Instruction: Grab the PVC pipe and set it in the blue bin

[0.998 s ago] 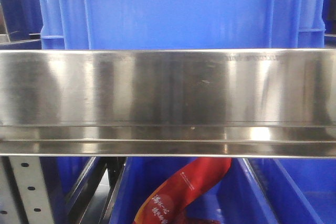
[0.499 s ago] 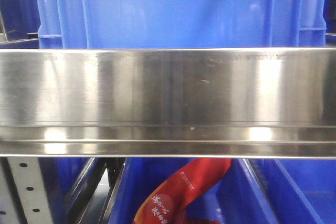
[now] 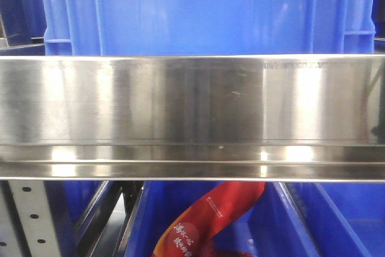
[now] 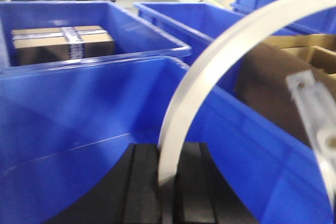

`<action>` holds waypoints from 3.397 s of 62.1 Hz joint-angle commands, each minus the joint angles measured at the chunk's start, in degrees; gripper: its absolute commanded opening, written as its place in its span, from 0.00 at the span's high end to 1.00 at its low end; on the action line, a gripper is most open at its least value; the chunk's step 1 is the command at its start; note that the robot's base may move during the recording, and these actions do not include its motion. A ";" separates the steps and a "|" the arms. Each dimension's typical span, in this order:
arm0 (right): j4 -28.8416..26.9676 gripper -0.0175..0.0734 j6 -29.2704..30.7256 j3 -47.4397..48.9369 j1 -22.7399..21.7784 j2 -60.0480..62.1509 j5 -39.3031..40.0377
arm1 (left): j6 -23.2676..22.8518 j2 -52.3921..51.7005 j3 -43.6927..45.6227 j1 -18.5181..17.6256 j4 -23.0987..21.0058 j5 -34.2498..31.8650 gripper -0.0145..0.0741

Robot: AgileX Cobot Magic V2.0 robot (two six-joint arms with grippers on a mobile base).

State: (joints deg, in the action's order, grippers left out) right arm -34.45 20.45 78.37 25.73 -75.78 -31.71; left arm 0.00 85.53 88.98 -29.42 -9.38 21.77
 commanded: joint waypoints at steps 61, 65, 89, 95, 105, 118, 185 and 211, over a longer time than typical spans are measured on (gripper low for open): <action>-0.08 0.50 0.58 2.18 0.15 -2.90 0.89 | 0.00 2.88 0.62 0.14 -0.78 0.61 0.40; -0.08 0.59 0.58 2.18 0.05 -2.90 2.39 | 0.00 2.88 0.62 0.14 -0.78 1.52 0.40; 0.65 0.98 0.58 2.18 0.05 0.16 5.28 | 0.00 -0.78 0.62 0.14 0.37 6.58 0.96; 3.83 0.98 0.58 2.18 0.05 3.18 5.15 | 0.00 -4.00 0.62 0.14 2.47 8.80 0.96; 9.29 0.98 0.58 1.51 0.05 7.86 3.83 | 0.00 -10.50 0.15 0.14 5.08 10.53 0.96; 9.88 0.98 0.21 -8.30 0.05 16.78 11.18 | -0.67 -20.91 -9.83 0.14 5.70 3.87 0.96; 15.80 0.98 -8.44 -49.38 -19.96 67.86 3.70 | -8.13 -73.02 -59.30 17.79 8.19 -0.44 0.96; 15.80 0.98 -8.44 -49.38 -19.96 68.78 3.70 | -8.13 -73.65 -59.30 17.79 8.19 -0.69 0.96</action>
State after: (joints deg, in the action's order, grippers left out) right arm -19.14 11.90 29.03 6.01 -7.21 -28.76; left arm -7.71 12.16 29.63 -11.88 -1.27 22.21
